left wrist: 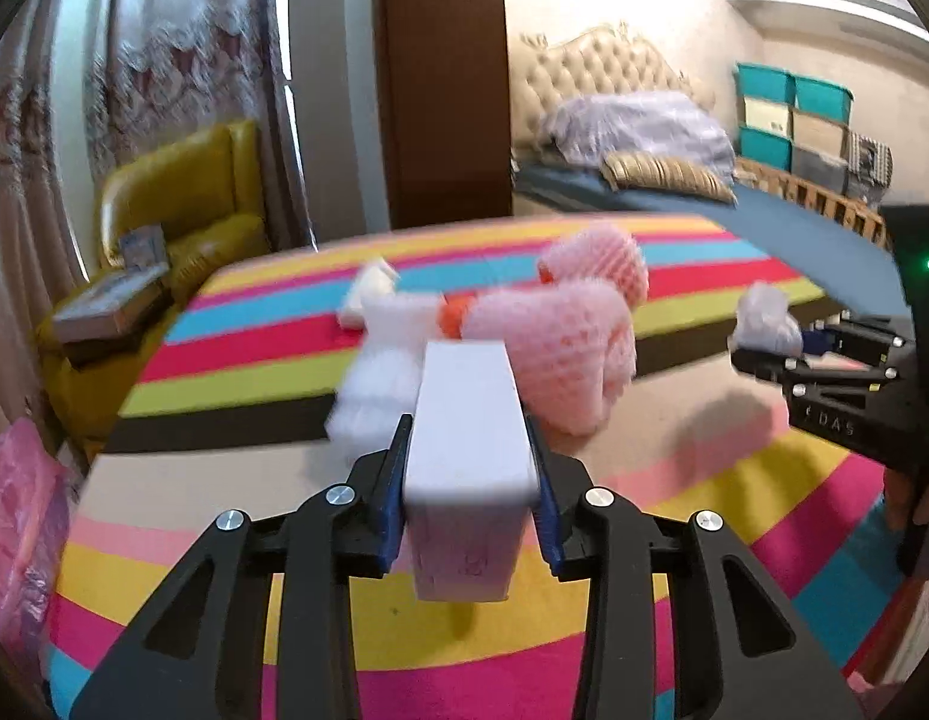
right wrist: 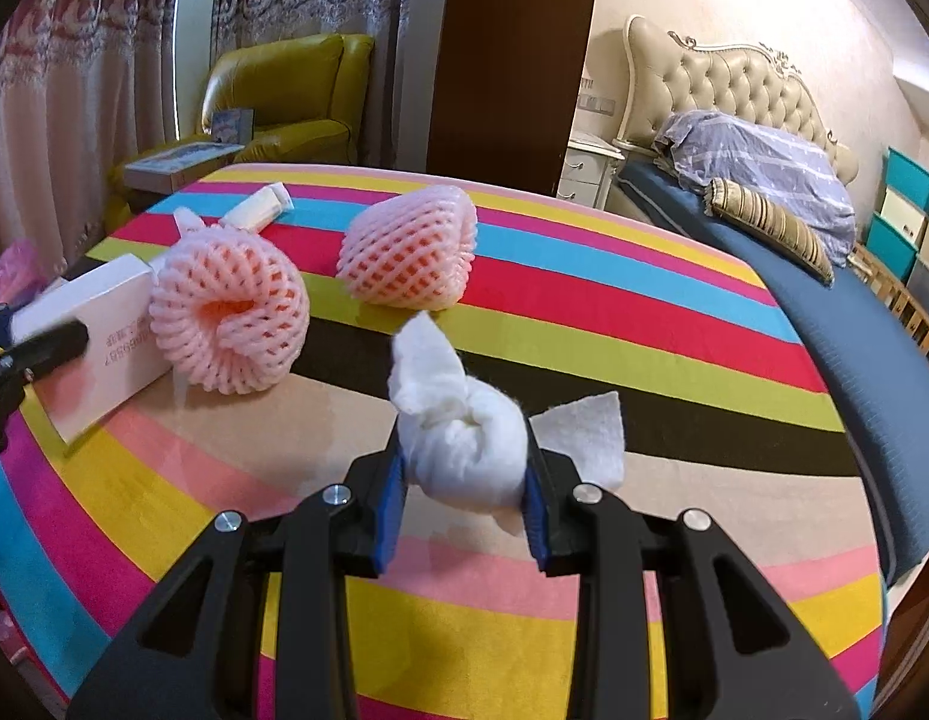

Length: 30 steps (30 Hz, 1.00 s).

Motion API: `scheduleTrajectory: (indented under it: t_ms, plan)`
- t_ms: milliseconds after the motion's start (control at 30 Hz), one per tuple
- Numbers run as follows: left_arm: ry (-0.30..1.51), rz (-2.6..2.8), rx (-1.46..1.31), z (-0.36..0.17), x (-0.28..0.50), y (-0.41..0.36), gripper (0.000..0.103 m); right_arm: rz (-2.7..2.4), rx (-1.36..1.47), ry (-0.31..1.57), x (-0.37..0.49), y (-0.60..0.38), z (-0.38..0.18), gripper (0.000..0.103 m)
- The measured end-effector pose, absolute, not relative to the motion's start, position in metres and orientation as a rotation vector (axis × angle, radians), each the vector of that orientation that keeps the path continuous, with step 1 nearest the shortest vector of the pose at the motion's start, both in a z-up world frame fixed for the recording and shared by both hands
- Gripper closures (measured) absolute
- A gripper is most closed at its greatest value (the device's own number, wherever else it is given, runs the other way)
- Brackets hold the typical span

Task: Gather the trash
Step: 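Grasp the white tissue knot with the right gripper while the left grasps the white box, then carry the white box and tissue knot to the pink bin and release both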

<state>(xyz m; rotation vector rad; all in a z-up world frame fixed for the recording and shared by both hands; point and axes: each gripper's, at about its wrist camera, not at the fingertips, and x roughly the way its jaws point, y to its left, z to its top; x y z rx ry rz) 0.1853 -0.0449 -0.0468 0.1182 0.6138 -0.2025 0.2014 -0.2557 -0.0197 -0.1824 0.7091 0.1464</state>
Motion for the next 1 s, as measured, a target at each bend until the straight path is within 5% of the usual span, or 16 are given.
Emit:
scheduleTrajectory:
  t_ms: [233,1000]
  plan:
    - [0.694,-0.180,0.133,-0.065,0.194,-0.046,0.069,0.146,-0.200,0.707,0.202,-0.252,-0.020,0.071]
    - [0.540,-0.130,0.177,-0.053,0.112,-0.012,0.070,0.426,-0.200,0.656,0.113,-0.178,-0.016,0.071]
